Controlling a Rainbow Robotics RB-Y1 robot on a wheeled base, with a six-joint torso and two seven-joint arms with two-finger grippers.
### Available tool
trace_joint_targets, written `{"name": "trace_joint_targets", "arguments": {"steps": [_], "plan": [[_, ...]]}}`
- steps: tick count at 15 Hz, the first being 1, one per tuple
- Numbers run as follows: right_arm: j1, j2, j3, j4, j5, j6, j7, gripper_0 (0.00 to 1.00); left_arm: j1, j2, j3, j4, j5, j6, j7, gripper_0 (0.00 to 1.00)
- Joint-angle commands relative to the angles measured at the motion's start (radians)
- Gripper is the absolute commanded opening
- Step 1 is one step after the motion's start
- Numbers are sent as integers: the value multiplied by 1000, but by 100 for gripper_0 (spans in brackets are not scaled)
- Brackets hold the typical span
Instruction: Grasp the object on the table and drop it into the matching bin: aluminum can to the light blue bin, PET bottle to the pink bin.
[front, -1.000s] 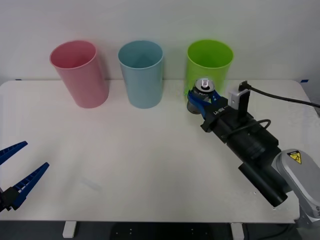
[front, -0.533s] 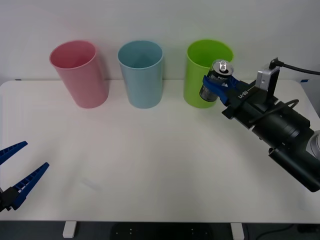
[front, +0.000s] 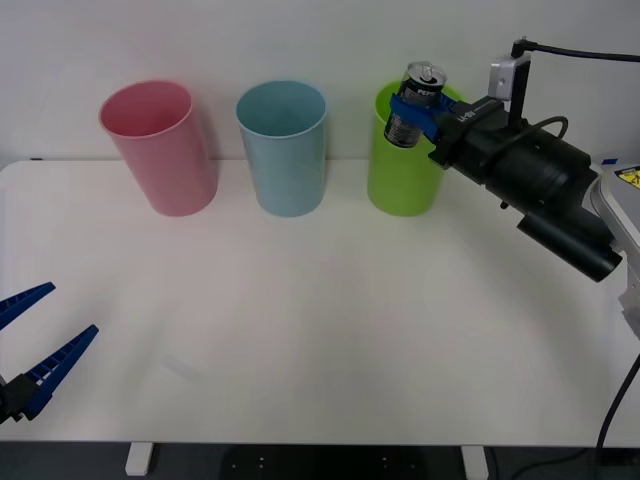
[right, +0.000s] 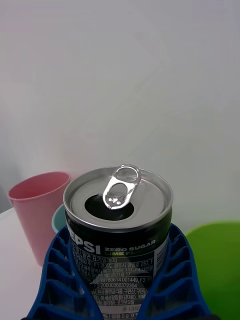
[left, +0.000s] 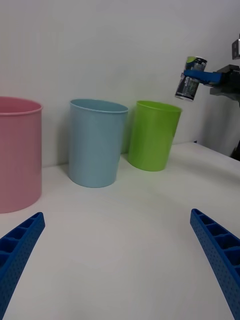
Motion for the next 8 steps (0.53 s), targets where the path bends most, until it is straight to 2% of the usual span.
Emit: {"name": "trace_joint_targets", "arguments": {"steps": [1,4,8], "plan": [[-138,34,11,159,0,-13,-23,0,0,0,0,0,0,0,0,100],[-251,80,13,294,-11,-35,-37,0,0,0,0,0,0,0,0,100],[-317,128,13,357,-8,-52,-47,0,0,0,0,0,0,0,0,100]]}}
